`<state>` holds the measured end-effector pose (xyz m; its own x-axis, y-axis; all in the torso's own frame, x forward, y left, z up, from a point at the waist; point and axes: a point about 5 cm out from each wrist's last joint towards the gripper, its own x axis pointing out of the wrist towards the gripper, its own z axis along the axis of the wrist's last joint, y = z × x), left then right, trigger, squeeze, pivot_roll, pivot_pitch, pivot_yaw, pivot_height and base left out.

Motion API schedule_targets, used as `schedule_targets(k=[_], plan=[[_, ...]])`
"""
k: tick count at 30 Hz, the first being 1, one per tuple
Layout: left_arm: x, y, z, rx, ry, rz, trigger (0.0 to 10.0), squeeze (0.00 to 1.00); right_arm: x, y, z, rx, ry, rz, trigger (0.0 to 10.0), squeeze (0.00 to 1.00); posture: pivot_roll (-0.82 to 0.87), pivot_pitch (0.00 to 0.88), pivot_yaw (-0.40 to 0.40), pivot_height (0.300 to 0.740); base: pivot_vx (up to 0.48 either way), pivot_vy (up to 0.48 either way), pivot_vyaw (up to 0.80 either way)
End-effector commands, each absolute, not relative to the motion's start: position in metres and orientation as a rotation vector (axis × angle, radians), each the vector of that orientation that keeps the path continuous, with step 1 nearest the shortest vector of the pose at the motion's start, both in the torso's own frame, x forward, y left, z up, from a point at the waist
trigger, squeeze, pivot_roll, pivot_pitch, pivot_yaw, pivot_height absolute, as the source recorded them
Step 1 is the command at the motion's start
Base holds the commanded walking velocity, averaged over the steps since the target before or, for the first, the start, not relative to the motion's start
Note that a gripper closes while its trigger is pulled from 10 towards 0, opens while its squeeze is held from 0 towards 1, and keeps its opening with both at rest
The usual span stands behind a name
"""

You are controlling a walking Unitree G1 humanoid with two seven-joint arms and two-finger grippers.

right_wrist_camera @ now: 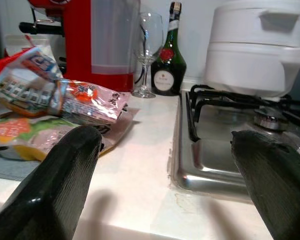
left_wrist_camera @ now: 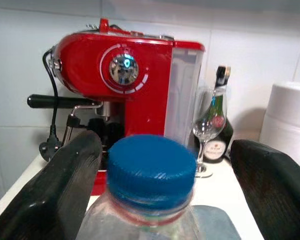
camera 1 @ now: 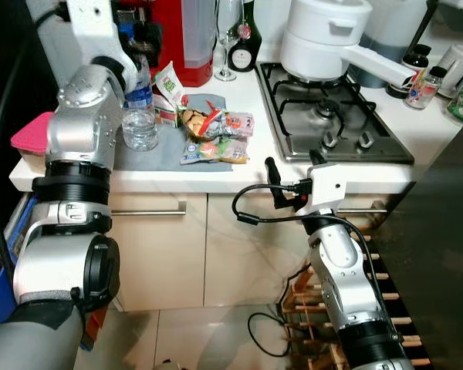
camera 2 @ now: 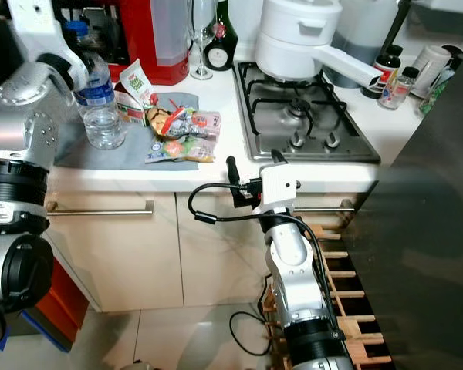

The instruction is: Restocking fridge

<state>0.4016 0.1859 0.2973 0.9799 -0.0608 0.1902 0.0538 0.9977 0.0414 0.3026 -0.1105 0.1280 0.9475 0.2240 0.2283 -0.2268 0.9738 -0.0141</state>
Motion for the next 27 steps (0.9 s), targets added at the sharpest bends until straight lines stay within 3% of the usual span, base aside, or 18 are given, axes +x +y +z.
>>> schedule_targets(k=[1,2,3,4,27], plan=[[0.405,0.185,0.283,0.044,-0.126,-0.045,10.0,0.0,0.305,-0.114,0.13,0.014,-0.232,0.217,10.0,0.0,-0.03,0.0,-0.036,0.74,0.0,0.0,0.0],[0.406,0.185,0.281,0.037,-0.12,-0.049,10.0,0.0,0.305,-0.114,0.13,0.013,-0.233,0.218,10.0,0.0,-0.03,0.0,-0.036,0.74,0.0,0.0,0.0],[0.406,0.184,0.281,0.034,-0.119,-0.049,6.4,0.0,0.305,-0.114,0.13,0.013,-0.233,0.219,10.0,0.0,-0.03,0.0,-0.036,0.74,0.0,0.0,0.0],[0.407,0.184,0.281,0.033,-0.123,-0.049,0.0,0.0,0.306,-0.114,0.13,0.013,-0.233,0.219,10.0,0.0,-0.03,0.0,-0.036,0.74,0.0,0.0,0.0],[0.401,0.172,0.269,0.08,-0.157,-0.127,0.0,0.0,0.31,-0.112,0.128,0.008,-0.222,0.234,10.0,0.0,-0.01,0.0,-0.05,0.74,0.0,0.0,0.0]])
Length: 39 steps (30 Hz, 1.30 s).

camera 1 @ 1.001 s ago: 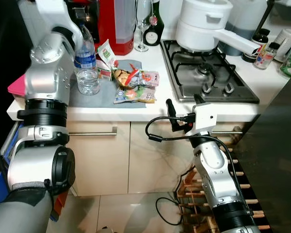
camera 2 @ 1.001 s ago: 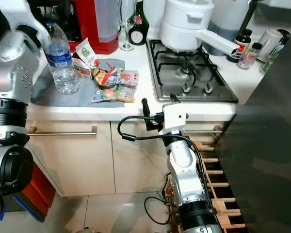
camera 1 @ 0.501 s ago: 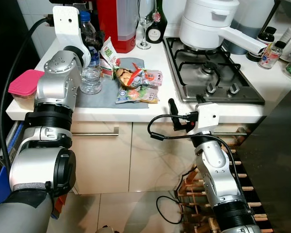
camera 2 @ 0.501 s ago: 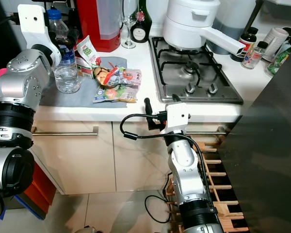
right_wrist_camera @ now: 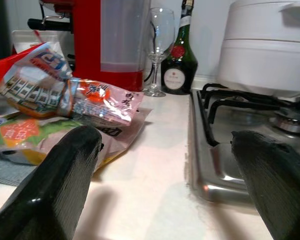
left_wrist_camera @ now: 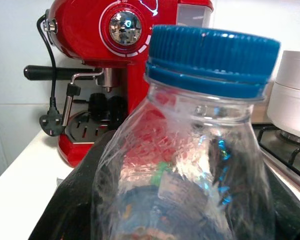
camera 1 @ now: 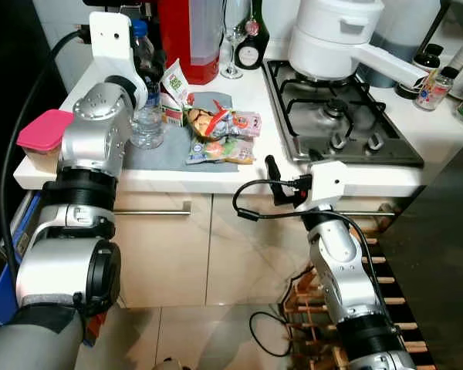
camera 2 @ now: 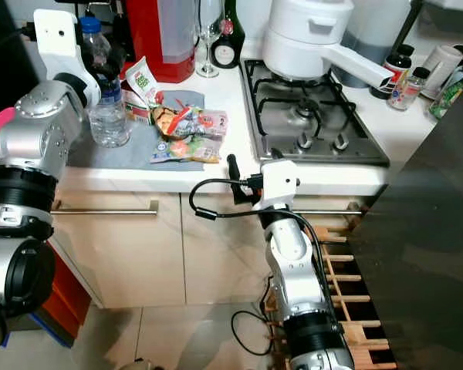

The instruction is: Restocking fridge

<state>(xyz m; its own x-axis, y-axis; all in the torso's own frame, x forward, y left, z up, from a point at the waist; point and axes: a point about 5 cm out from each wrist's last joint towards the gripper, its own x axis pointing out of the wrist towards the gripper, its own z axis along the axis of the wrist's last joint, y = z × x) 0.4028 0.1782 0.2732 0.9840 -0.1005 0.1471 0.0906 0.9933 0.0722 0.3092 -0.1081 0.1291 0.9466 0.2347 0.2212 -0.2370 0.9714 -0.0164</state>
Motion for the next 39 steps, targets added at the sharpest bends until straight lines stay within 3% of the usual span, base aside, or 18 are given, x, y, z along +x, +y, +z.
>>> schedule_targets(k=[1,4,5,11,16,20,25,28,30,31,32,35,39], plan=[[0.401,0.172,0.269,0.08,-0.157,-0.127,0.0,0.0,0.31,-0.112,0.128,0.008,-0.222,0.234,10.0,0.0,-0.01,0.0,-0.05,0.74,0.0,0.0,0.0],[0.395,0.165,0.279,0.086,-0.251,-0.151,0.0,0.0,0.31,-0.114,0.13,0.004,-0.23,0.224,10.0,0.0,-0.02,0.0,-0.041,0.74,0.0,0.0,0.0],[0.391,0.162,0.286,0.082,-0.329,-0.147,10.0,0.0,0.311,-0.117,0.13,-0.001,-0.231,0.2,10.0,0.0,-0.02,0.0,-0.046,0.74,0.0,0.0,0.0],[0.37,0.165,0.304,0.058,-0.508,-0.09,10.0,0.0,0.312,-0.126,0.141,-0.058,-0.29,0.116,10.0,0.0,-0.05,0.0,-0.03,0.74,0.0,0.0,0.0],[0.344,0.159,0.302,0.113,-0.573,-0.151,10.0,0.0,0.308,-0.133,0.148,-0.044,-0.324,0.104,10.0,0.0,-0.05,0.0,-0.03,0.74,0.0,0.0,0.0],[0.317,0.155,0.293,0.134,-0.592,-0.237,10.0,0.0,0.296,-0.133,0.126,-0.045,-0.263,0.093,10.0,0.0,0.0,0.0,-0.062,0.74,0.0,0.0,0.0],[0.278,0.15,0.259,0.169,-0.483,-0.347,10.0,0.0,0.282,-0.139,0.111,-0.03,-0.2,0.068,10.0,0.0,0.02,0.0,-0.071,0.74,0.0,0.0,0.0],[0.263,0.153,0.238,0.175,-0.427,-0.328,10.0,0.0,0.271,-0.151,0.102,-0.024,-0.164,0.048,10.0,0.0,0.03,0.0,-0.072,0.74,0.0,0.0,0.0],[0.265,0.161,0.211,0.222,-0.304,-0.292,10.0,0.0,0.264,-0.162,0.087,0.014,-0.083,-0.005,10.0,0.0,0.04,0.0,-0.071,0.74,0.0,0.0,0.0],[0.265,0.161,0.211,0.222,-0.304,-0.292,10.0,0.0,0.264,-0.162,0.087,0.014,-0.083,-0.005,10.0,0.0,0.04,0.0,-0.071,0.74,0.0,0.0,0.0],[0.264,0.159,0.183,0.177,-0.195,-0.352,10.0,0.0,0.262,-0.163,0.08,-0.006,-0.062,0.007,10.0,0.0,0.04,0.0,-0.071,0.74,0.0,0.0,0.0],[0.259,0.157,0.145,0.252,-0.099,-0.348,10.0,0.0,0.262,-0.155,0.076,-0.022,-0.055,0.05,10.0,0.0,0.03,0.0,-0.035,0.74,0.0,0.0,0.0],[0.264,0.158,0.138,0.154,-0.059,-0.268,10.0,0.0,0.271,-0.151,0.08,-0.01,-0.06,0.061,10.0,0.0,0.02,0.0,-0.026,0.74,0.0,0.0,0.0]])
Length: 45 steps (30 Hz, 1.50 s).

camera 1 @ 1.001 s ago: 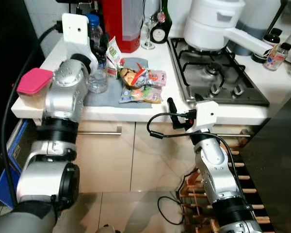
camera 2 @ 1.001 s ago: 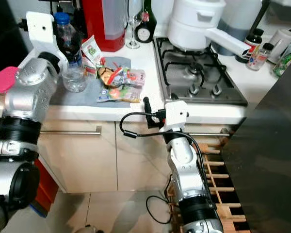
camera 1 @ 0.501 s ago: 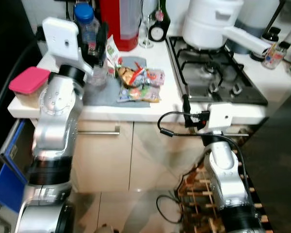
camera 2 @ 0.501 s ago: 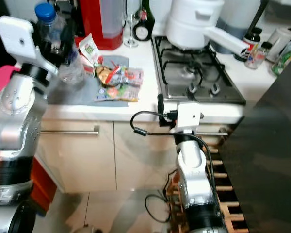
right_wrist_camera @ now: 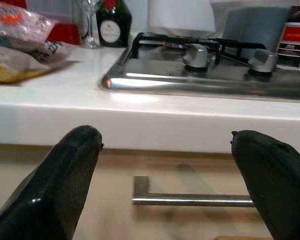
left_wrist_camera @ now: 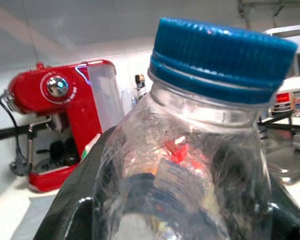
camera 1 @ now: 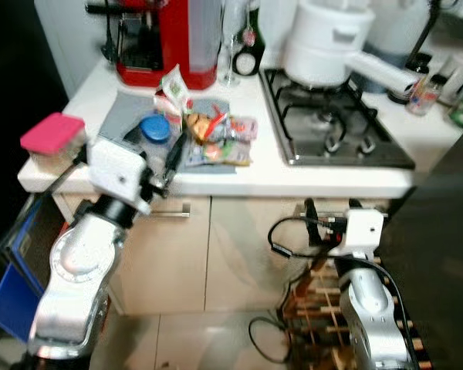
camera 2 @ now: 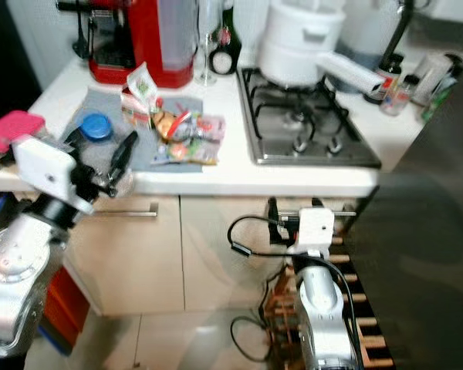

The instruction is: Restocking fridge

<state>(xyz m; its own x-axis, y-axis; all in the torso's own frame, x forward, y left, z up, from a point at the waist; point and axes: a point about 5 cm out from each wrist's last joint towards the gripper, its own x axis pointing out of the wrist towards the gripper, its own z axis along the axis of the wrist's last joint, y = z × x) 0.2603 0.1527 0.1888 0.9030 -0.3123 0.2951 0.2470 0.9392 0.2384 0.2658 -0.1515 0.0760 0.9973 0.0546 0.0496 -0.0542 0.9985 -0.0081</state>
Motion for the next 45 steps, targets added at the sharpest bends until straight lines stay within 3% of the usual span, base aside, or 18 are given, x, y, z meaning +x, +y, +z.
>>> schedule_targets(k=[1,7,15,25,45], plan=[[0.266,0.159,0.138,0.131,-0.054,-0.241,10.0,0.0,0.273,-0.15,0.081,-0.002,-0.057,0.064,10.0,0.0,0.01,0.0,-0.025,0.74,0.0,0.0,0.0],[0.278,0.156,0.13,0.073,-0.039,-0.176,10.0,0.0,0.285,-0.134,0.081,0.025,0.001,0.151,10.0,0.0,0.0,0.0,-0.038,0.74,0.0,0.0,0.0],[0.276,0.155,0.114,0.083,-0.004,-0.122,10.0,0.0,0.285,-0.149,0.082,0.018,-0.018,0.07,10.0,0.0,-0.02,0.0,-0.031,0.74,-0.128,0.0,0.0],[0.283,0.158,0.117,0.141,-0.028,-0.072,10.0,0.0,0.286,-0.144,0.085,0.012,-0.041,0.107,10.0,0.0,-0.03,0.0,-0.015,0.74,-0.222,0.0,0.0],[0.288,0.157,0.121,0.14,-0.065,-0.048,10.0,0.0,0.291,-0.138,0.086,0.014,-0.038,0.128,10.0,0.0,-0.04,0.0,-0.009,0.74,0.0,0.0,0.0]])
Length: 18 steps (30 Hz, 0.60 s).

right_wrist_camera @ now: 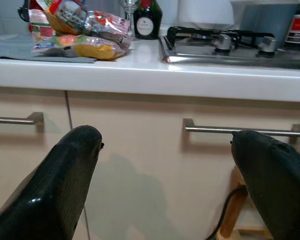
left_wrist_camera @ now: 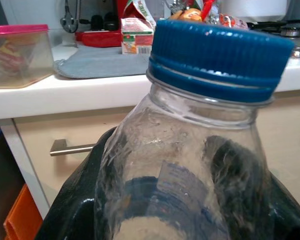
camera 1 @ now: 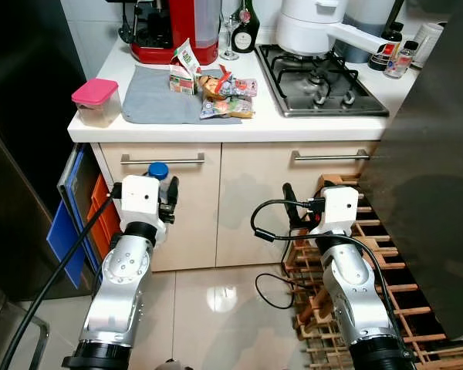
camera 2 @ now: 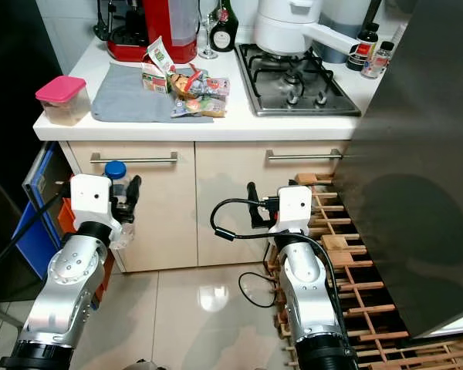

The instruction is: Restocking fridge

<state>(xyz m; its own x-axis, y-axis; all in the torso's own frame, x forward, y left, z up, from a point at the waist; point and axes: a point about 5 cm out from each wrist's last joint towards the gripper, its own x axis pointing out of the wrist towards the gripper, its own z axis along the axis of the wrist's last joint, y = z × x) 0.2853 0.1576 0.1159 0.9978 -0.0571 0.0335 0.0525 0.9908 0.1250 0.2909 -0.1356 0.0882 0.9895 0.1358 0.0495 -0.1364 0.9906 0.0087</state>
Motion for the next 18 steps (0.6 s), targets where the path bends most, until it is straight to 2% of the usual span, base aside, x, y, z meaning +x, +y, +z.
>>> schedule_targets(k=[1,9,18], plan=[[0.2882,0.1575,0.1208,0.14,-0.064,-0.046,10.0,0.0,0.2911,-0.1377,0.0862,0.014,-0.037,0.13,10.0,0.0,-0.04,0.0,-0.009,0.74,0.0,0.0,0.0],[0.2892,0.1577,0.1202,0.135,-0.066,-0.041,10.0,0.0,0.2919,-0.1389,0.0864,0.014,-0.034,0.132,10.0,0.0,-0.04,0.0,-0.011,0.74,0.0,0.0,0.0],[0.29,0.1567,0.1208,0.134,-0.071,-0.042,10.0,0.0,0.2913,-0.1385,0.0854,0.018,-0.031,0.132,10.0,0.0,-0.04,0.0,-0.007,0.74,-0.259,0.0,0.0]])
